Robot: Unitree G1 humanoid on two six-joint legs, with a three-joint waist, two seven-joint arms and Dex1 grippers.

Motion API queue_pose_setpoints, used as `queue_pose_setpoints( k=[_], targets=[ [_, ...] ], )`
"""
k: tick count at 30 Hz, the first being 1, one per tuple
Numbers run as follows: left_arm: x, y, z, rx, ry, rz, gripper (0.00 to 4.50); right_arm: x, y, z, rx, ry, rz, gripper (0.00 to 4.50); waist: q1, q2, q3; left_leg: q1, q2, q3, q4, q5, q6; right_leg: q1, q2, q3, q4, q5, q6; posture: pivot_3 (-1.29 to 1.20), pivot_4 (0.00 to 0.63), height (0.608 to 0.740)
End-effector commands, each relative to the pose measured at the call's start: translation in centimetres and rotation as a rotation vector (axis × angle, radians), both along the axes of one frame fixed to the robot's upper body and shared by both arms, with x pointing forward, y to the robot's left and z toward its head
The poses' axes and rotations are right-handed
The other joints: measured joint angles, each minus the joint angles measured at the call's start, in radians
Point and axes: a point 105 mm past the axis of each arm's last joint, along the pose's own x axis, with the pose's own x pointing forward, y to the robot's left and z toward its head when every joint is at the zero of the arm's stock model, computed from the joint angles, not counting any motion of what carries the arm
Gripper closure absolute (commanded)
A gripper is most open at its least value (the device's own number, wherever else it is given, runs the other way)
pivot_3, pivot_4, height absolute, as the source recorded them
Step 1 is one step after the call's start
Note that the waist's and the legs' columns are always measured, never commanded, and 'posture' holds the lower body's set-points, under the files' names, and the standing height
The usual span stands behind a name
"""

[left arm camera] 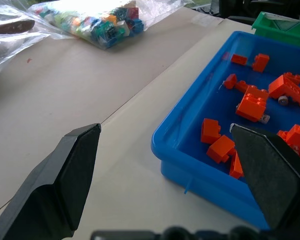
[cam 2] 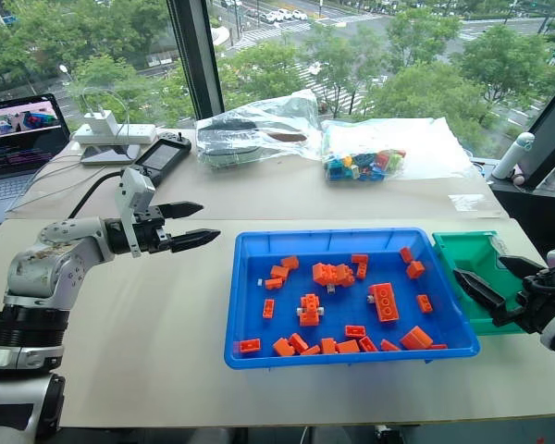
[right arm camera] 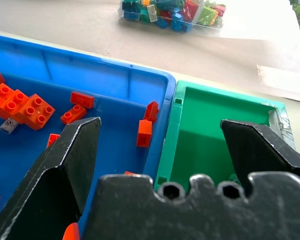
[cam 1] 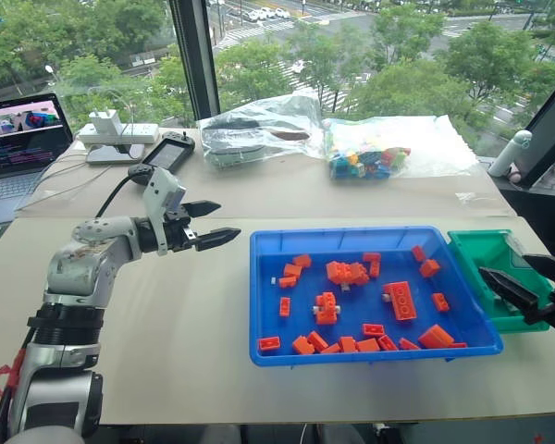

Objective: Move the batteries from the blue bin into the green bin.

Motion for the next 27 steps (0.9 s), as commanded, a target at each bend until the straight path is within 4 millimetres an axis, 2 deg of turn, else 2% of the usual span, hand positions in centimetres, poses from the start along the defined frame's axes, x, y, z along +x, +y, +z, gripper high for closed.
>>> queue_pose_setpoints(
  k=[1, 5, 9, 14, 17, 21, 23, 25, 27],
  targets=[
    [-0.5, -0.3, 1.3, 0.026, -0.024, -0.069, 0.0, -0.2, 0.6, 1.5, -0.049, -0.031, 0.025, 0.03, 0.0, 0.0, 0.0, 0.0, 0.0, 0.0, 0.0, 0.0, 0.0, 0.0, 0.0, 0.0, 0.0, 0.0, 0.0, 0.0, 0.15, 0.732],
    [-1.9, -1.1, 3.2, 0.068, 0.01, -0.239, 0.0, -0.1, 2.2, 2.7, -0.08, -0.003, 0.096, 0.03, -0.001, 0.0, 0.0, 0.0, 0.0, 0.0, 0.0, 0.0, 0.0, 0.0, 0.0, 0.0, 0.0, 0.0, 0.0, 0.0, 0.15, 0.732],
    [-3.3, -1.5, 2.8, 0.258, 0.019, -0.38, 0.0, 0.2, 4.3, 3.4, -0.167, 0.052, 0.196, 0.03, -0.004, 0.0, 0.0, 0.0, 0.0, 0.001, 0.0, 0.0, 0.0, 0.0, 0.0, 0.0, 0.0, 0.0, 0.0, 0.0, 0.15, 0.732],
    [-3.7, -1.9, 4.1, 0.31, -0.007, -0.44, 0.0, 0.7, 7.5, 3.4, -0.319, 0.162, 0.355, 0.03, -0.002, 0.0, 0.0, -0.001, 0.0, 0.003, 0.001, -0.001, 0.002, 0.001, 0.002, 0.0, -0.001, 0.0, 0.0, 0.0, 0.15, 0.732],
    [-4.3, -2.5, 4.0, 0.312, -0.004, -0.476, 0.0, 0.9, 8.6, 2.6, -0.406, 0.238, 0.426, 0.03, -0.002, 0.0, 0.0, -0.005, 0.001, 0.002, 0.003, -0.001, 0.002, 0.0, 0.003, 0.0, -0.002, 0.0, 0.0, 0.0, 0.15, 0.732],
    [-4.8, -3.5, 4.1, 0.278, -0.007, -0.501, 0.0, 1.7, 9.4, 1.5, -0.441, 0.276, 0.472, 0.03, -0.002, 0.0, 0.0, -0.007, 0.001, 0.0, 0.003, -0.001, 0.002, -0.001, 0.004, 0.0, -0.003, 0.0, 0.0, 0.0, 0.15, 0.732],
    [-4.9, -4.0, 3.9, 0.27, -0.013, -0.508, 0.0, 2.2, 10.2, 0.2, -0.424, 0.31, 0.501, 0.03, -0.002, 0.0, 0.0, -0.008, 0.001, -0.001, 0.004, -0.001, 0.002, -0.001, 0.004, 0.0, -0.002, 0.0, 0.0, 0.0, 0.15, 0.732],
    [-5.0, -4.4, 3.9, 0.252, -0.021, -0.505, 0.0, 3.1, 10.1, -0.8, -0.355, 0.33, 0.461, 0.03, -0.002, 0.0, 0.0, -0.008, 0.001, -0.002, 0.005, -0.001, 0.002, -0.001, 0.005, 0.0, -0.002, 0.0, 0.0, 0.0, 0.15, 0.732],
    [-5.1, -4.6, 3.7, 0.244, -0.025, -0.499, 0.0, 4.9, 8.5, -1.3, -0.216, 0.346, 0.276, 0.03, -0.003, 0.0, 0.0, -0.008, 0.002, -0.004, 0.005, -0.001, 0.002, -0.001, 0.006, 0.0, -0.002, 0.0, 0.0, 0.0, 0.15, 0.732]
  ],
)
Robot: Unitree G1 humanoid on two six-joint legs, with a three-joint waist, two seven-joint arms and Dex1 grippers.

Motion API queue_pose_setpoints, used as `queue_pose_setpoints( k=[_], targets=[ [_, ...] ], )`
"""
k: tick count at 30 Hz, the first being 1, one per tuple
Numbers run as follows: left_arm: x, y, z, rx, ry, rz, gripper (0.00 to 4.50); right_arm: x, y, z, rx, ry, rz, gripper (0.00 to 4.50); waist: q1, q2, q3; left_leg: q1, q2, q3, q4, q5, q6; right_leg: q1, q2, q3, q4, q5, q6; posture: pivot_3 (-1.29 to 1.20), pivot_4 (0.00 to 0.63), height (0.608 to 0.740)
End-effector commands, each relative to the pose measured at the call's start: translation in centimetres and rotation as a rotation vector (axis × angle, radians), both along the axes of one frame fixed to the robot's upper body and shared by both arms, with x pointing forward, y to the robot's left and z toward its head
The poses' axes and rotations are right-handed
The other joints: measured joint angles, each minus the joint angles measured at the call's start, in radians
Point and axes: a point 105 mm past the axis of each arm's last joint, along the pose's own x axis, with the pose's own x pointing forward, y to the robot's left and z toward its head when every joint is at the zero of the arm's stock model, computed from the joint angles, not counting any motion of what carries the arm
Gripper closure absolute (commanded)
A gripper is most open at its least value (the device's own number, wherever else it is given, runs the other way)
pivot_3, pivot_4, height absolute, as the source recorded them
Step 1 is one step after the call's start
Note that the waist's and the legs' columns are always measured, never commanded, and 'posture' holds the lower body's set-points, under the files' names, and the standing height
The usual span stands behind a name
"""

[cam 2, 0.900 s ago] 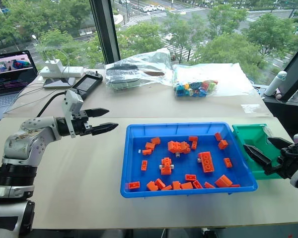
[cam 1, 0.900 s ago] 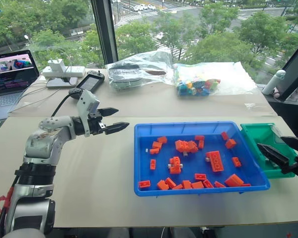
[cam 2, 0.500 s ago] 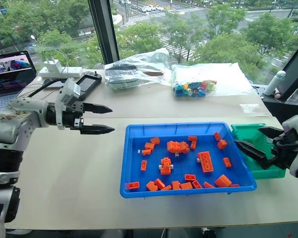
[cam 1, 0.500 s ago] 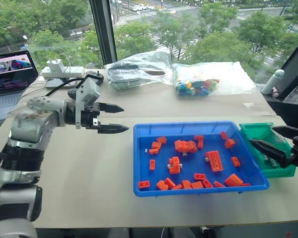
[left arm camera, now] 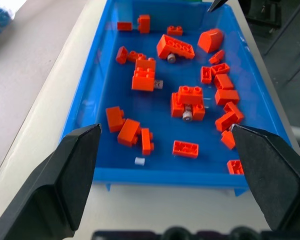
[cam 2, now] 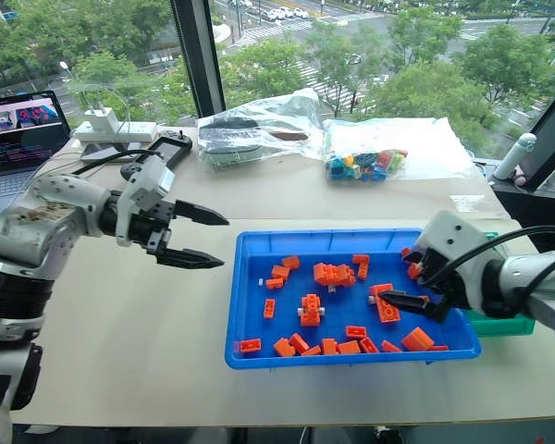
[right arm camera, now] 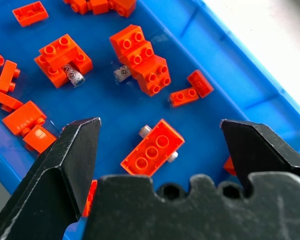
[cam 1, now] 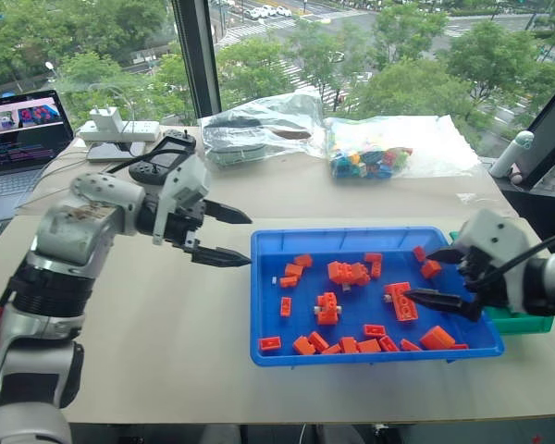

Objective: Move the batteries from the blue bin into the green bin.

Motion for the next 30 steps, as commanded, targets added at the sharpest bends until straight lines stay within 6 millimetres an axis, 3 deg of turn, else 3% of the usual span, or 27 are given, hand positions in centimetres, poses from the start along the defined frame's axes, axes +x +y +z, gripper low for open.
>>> queue_pose_setpoints(
  k=[1, 9, 14, 18, 24, 30],
  targets=[
    [-0.5, -0.3, 0.7, -0.024, -0.039, 0.002, 0.0, 2.6, -2.6, -0.4, 0.133, -0.004, -0.297, 0.03, -0.002, 0.0, 0.0, 0.0, 0.0, -0.001, 0.0, 0.0, 0.0, 0.0, 0.001, 0.001, 0.0, 0.0, 0.0, 0.0, 0.15, 0.732],
    [-1.0, -0.2, 0.3, -0.027, -0.004, 0.012, 0.0, 3.2, -3.2, -1.8, 0.117, -0.02, -0.502, 0.03, 0.001, 0.0, 0.0, -0.001, 0.0, -0.005, 0.0, 0.0, 0.0, -0.001, 0.002, 0.002, 0.003, 0.0, 0.0, 0.0, 0.15, 0.732],
    [-0.6, -0.5, 0.8, -0.041, -0.002, 0.007, 0.0, 3.7, -0.2, -0.5, 0.272, 0.004, -0.526, 0.03, -0.009, 0.001, 0.001, -0.001, 0.0, -0.006, 0.0, 0.0, 0.0, -0.002, 0.003, 0.003, 0.003, 0.0, 0.0, 0.0, 0.15, 0.732],
    [-0.5, -0.7, 0.8, -0.041, -0.002, 0.008, 0.0, 3.6, 0.5, -1.2, 0.267, 0.03, -0.528, 0.03, -0.002, 0.001, 0.001, -0.001, 0.0, -0.007, 0.0, 0.0, 0.0, -0.002, 0.003, 0.003, 0.006, 0.0, 0.0, 0.0, 0.15, 0.732],
    [-0.4, -0.7, 0.9, -0.039, -0.01, 0.009, 0.0, 3.6, -0.8, -2.6, 0.151, 0.025, -0.623, 0.03, 0.0, 0.001, 0.001, -0.002, -0.001, -0.007, 0.0, 0.0, 0.0, -0.002, 0.003, 0.002, 0.005, 0.0, 0.0, 0.0, 0.15, 0.732],
    [-0.4, -0.7, 0.7, -0.036, -0.009, 0.015, 0.0, 2.9, -0.8, -4.4, 0.129, 0.083, -0.625, 0.03, -0.004, 0.001, 0.001, -0.002, 0.0, -0.007, 0.0, 0.0, 0.0, -0.002, 0.004, 0.002, 0.005, 0.0, 0.0, 0.0, 0.15, 0.732]
  ],
)
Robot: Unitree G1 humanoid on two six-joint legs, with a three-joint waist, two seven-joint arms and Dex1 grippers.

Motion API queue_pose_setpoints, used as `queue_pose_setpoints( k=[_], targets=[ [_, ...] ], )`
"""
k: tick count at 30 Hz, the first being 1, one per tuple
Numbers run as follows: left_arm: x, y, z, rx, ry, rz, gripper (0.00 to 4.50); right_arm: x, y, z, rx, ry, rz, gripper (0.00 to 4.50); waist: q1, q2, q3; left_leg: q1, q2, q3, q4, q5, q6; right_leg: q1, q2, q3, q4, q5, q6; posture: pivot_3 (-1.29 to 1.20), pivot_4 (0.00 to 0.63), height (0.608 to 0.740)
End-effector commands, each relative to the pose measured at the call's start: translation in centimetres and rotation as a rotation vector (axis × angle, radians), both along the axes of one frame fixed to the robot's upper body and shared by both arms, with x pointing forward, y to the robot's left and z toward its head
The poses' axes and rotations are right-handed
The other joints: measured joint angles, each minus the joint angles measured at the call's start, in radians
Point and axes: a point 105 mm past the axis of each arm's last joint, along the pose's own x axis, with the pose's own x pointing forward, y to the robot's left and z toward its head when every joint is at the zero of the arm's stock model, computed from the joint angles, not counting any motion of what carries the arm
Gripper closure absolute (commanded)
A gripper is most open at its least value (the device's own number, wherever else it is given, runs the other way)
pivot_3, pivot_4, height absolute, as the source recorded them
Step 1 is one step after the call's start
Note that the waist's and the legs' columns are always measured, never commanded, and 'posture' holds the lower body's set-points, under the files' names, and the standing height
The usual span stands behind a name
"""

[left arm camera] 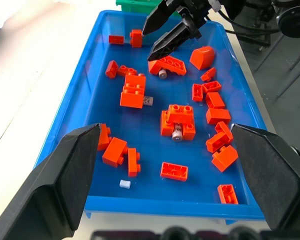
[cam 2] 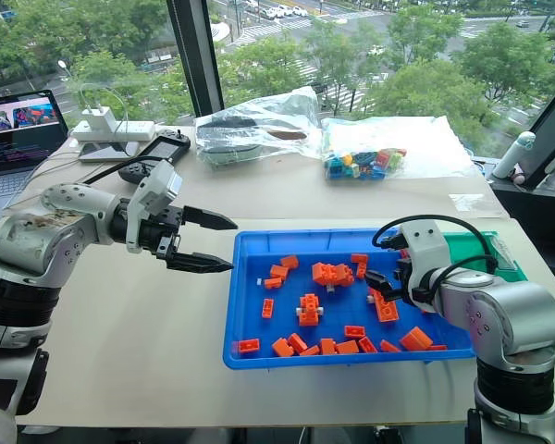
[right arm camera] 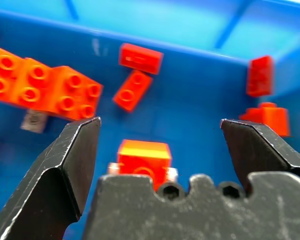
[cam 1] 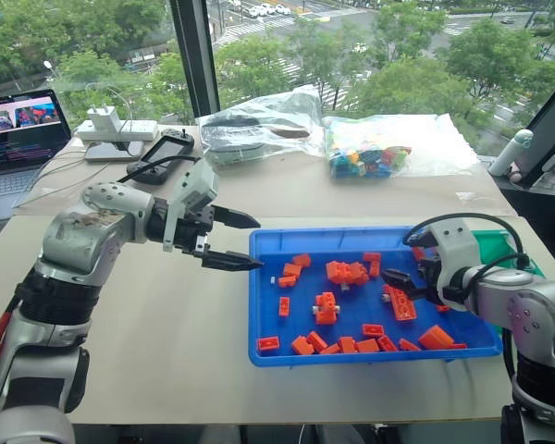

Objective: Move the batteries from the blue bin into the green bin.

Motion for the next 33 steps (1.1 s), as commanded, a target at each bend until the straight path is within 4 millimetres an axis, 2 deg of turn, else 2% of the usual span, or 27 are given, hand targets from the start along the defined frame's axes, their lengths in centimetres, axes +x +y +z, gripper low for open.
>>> queue_pose_setpoints(
  k=[1, 5, 12, 15, 18, 25, 28, 30, 31, 33],
  targets=[
    [-0.1, -0.2, 0.8, -0.004, -0.048, -0.007, 0.0, -0.7, 0.0, -1.0, -0.011, 0.03, -0.003, 0.27, 0.001, 0.0, 0.0, 0.0, 0.0, 0.0, 0.0, 0.0, 0.0, 0.0, 0.0, 0.0, 0.0, 0.0, 0.0, 0.0, 0.15, 0.732],
    [0.0, -0.2, 0.7, -0.004, -0.047, -0.007, 0.0, -1.0, 0.0, -1.9, -0.001, 0.057, -0.008, 1.34, 0.001, 0.0, 0.0, 0.0, 0.0, 0.0, 0.0, 0.0, 0.0, 0.0, 0.0, 0.0, 0.0, 0.0, 0.0, 0.0, 0.15, 0.732],
    [0.0, -0.2, 0.7, -0.003, -0.051, -0.002, 0.0, -1.1, -0.7, -2.4, -0.011, 0.074, -0.041, 1.34, 0.001, 0.0, 0.0, 0.0, 0.0, 0.0, 0.0, 0.0, 0.0, 0.0, 0.0, 0.0, 0.0, 0.0, 0.0, 0.0, 0.15, 0.732],
    [0.0, -0.3, 0.7, -0.003, -0.051, -0.002, 0.0, -0.9, -0.6, -2.1, 0.003, 0.058, -0.049, 2.0, 0.001, 0.0, 0.0, 0.0, 0.0, 0.0, 0.0, 0.0, 0.0, 0.0, 0.0, 0.0, 0.0, 0.0, 0.0, 0.0, 0.15, 0.732],
    [0.1, -0.3, 0.7, -0.003, -0.05, -0.001, 0.0, -0.6, -0.8, -1.2, -0.014, 0.027, -0.048, 3.02, 0.001, 0.0, 0.0, 0.0, 0.0, 0.0, 0.0, 0.0, 0.0, 0.0, 0.0, 0.0, 0.0, 0.0, 0.0, 0.0, 0.15, 0.732],
    [0.1, -0.4, 0.7, -0.003, -0.053, 0.0, 0.0, 0.8, -2.2, 2.2, -0.081, -0.071, -0.06, 3.05, 0.001, 0.0, 0.0, 0.0, 0.0, 0.0, 0.0, 0.0, 0.0, 0.0, 0.0, 0.0, -0.001, 0.0, 0.0, 0.0, 0.15, 0.732],
    [0.1, -0.5, 0.7, -0.006, -0.055, 0.001, 0.0, 1.7, -3.3, 1.9, -0.172, -0.077, -0.067, 3.05, 0.002, 0.0, 0.0, 0.0, 0.0, 0.0, 0.0, 0.0, 0.0, 0.0, 0.0, 0.0, -0.002, 0.0, 0.0, 0.0, 0.15, 0.732],
    [0.2, -0.5, 0.7, -0.007, -0.055, 0.001, 0.0, 2.2, -3.4, 1.2, -0.123, -0.064, -0.058, 3.05, 0.002, 0.0, 0.0, 0.0, -0.001, 0.001, 0.0, 0.0, 0.0, 0.0, -0.001, 0.0, -0.002, 0.0, 0.0, 0.0, 0.15, 0.732],
    [0.2, -0.5, 0.7, -0.008, -0.055, 0.001, 0.0, 2.5, -3.6, 1.1, -0.154, -0.072, -0.057, 3.05, 0.002, 0.0, 0.0, 0.0, -0.001, 0.001, 0.0, 0.0, 0.0, 0.0, 0.0, 0.0, -0.002, 0.0, 0.0, 0.0, 0.15, 0.732],
    [0.2, -0.6, 0.7, -0.007, -0.059, 0.0, 0.0, 3.6, -3.9, 1.9, -0.194, -0.128, -0.06, 2.04, 0.001, 0.0, 0.0, 0.0, -0.001, 0.002, 0.0, 0.0, 0.0, 0.0, -0.001, 0.0, -0.002, 0.0, 0.0, 0.0, 0.15, 0.732]
  ],
)
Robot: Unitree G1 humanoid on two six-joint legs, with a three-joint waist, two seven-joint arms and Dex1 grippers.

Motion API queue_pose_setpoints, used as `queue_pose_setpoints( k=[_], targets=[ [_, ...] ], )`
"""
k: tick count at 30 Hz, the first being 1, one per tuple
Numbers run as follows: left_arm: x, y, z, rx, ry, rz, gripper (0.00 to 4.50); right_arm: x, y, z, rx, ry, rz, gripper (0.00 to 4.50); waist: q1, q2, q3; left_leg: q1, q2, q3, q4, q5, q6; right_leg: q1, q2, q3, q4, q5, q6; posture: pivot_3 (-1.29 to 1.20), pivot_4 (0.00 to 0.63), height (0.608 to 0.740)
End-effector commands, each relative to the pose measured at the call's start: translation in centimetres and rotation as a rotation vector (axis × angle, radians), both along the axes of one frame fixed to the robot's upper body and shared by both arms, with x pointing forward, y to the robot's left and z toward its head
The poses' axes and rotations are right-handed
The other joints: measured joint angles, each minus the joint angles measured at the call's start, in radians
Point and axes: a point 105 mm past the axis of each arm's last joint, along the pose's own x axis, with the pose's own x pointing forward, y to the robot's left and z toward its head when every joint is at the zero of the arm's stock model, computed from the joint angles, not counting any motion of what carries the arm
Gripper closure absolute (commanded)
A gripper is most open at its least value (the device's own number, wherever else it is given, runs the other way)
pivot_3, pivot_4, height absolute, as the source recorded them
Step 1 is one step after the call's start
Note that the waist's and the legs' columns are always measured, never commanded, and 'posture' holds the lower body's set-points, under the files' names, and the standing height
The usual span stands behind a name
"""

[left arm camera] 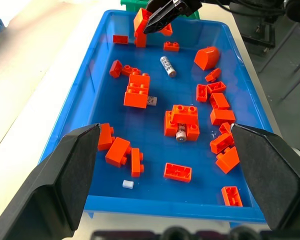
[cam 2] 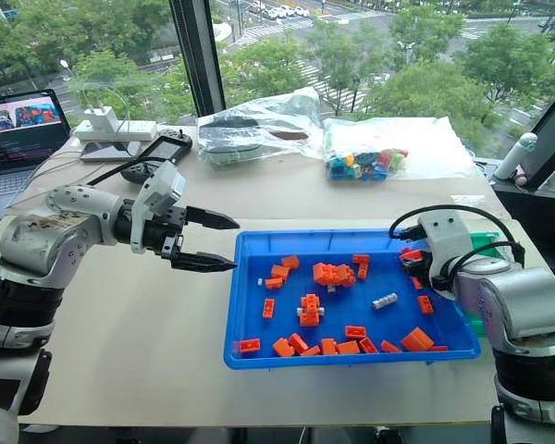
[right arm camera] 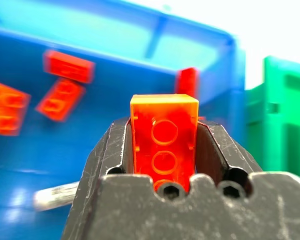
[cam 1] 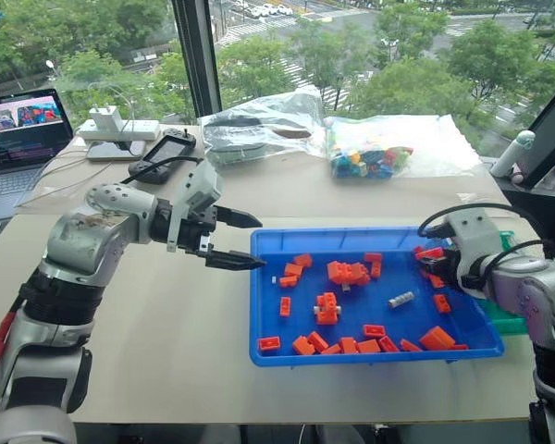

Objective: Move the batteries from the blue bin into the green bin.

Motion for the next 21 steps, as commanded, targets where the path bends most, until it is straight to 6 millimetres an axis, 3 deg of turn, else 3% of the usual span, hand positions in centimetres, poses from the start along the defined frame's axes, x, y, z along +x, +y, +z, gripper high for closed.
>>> queue_pose_setpoints(
  k=[1, 6, 8, 10, 13, 15, 17, 21],
  targets=[
    [0.0, -0.3, 0.9, -0.001, -0.057, -0.015, 0.0, 1.8, -0.5, 2.0, -0.073, -0.127, 0.012, 1.84, -0.001, 0.0, 0.0, 0.0, 0.0, 0.0, 0.0, 0.0, 0.0, 0.0, 0.0, 0.0, 0.0, 0.0, 0.0, 0.0, 0.15, 0.732],
    [-0.1, -0.4, 0.9, -0.007, -0.055, -0.018, 0.0, 2.3, 0.1, 4.0, -0.083, -0.212, 0.056, 0.13, -0.001, 0.0, 0.0, 0.0, 0.0, -0.001, 0.0, 0.0, 0.0, -0.001, 0.0, 0.0, 0.0, 0.0, 0.0, 0.0, 0.15, 0.732],
    [-0.1, -0.5, 0.8, -0.009, -0.051, -0.02, 0.0, 1.5, 2.0, 5.3, -0.082, -0.248, 0.194, 0.05, 0.0, 0.001, 0.0, 0.0, 0.0, -0.001, 0.0, 0.0, 0.0, -0.001, 0.0, 0.0, 0.001, 0.0, 0.0, 0.0, 0.15, 0.732],
    [-0.1, -0.5, 0.6, -0.006, -0.05, -0.022, 0.0, 0.1, 3.3, 5.4, -0.122, -0.227, 0.325, 0.05, 0.003, 0.001, 0.0, 0.0, 0.0, -0.001, 0.0, 0.0, 0.0, -0.001, 0.0, 0.0, 0.001, 0.0, 0.0, 0.0, 0.15, 0.732],
    [0.0, -0.5, 0.7, -0.008, -0.05, -0.021, 0.0, -1.9, 4.8, 4.4, -0.079, -0.138, 0.47, 0.05, 0.005, 0.001, 0.0, 0.0, 0.0, -0.002, 0.0, 0.0, 0.0, 0.001, 0.0, -0.001, 0.0, 0.0, 0.0, 0.0, 0.15, 0.732],
    [0.0, -0.6, 0.7, -0.01, -0.051, -0.024, 0.0, -4.4, 6.0, 2.7, -0.022, -0.01, 0.589, 0.05, 0.005, 0.001, 0.0, 0.0, 0.0, -0.002, 0.0, 0.0, 0.0, 0.001, 0.0, -0.001, 0.0, 0.0, 0.0, 0.0, 0.15, 0.732],
    [0.0, -0.7, 0.6, -0.012, -0.051, -0.027, 0.0, -5.2, 6.0, 1.6, 0.008, 0.046, 0.599, 0.05, 0.005, 0.001, 0.0, 0.0, 0.0, -0.002, 0.0, 0.0, 0.0, 0.001, 0.0, -0.001, 0.0, 0.0, 0.0, 0.0, 0.15, 0.732],
    [0.0, -0.7, 0.6, -0.012, -0.053, -0.025, 0.0, -4.7, 5.1, -0.1, 0.04, 0.082, 0.526, 0.05, -0.002, 0.001, 0.0, 0.0, 0.0, -0.002, 0.001, 0.0, 0.0, 0.001, 0.0, 0.0, -0.001, 0.0, 0.0, 0.0, 0.15, 0.732]
  ],
)
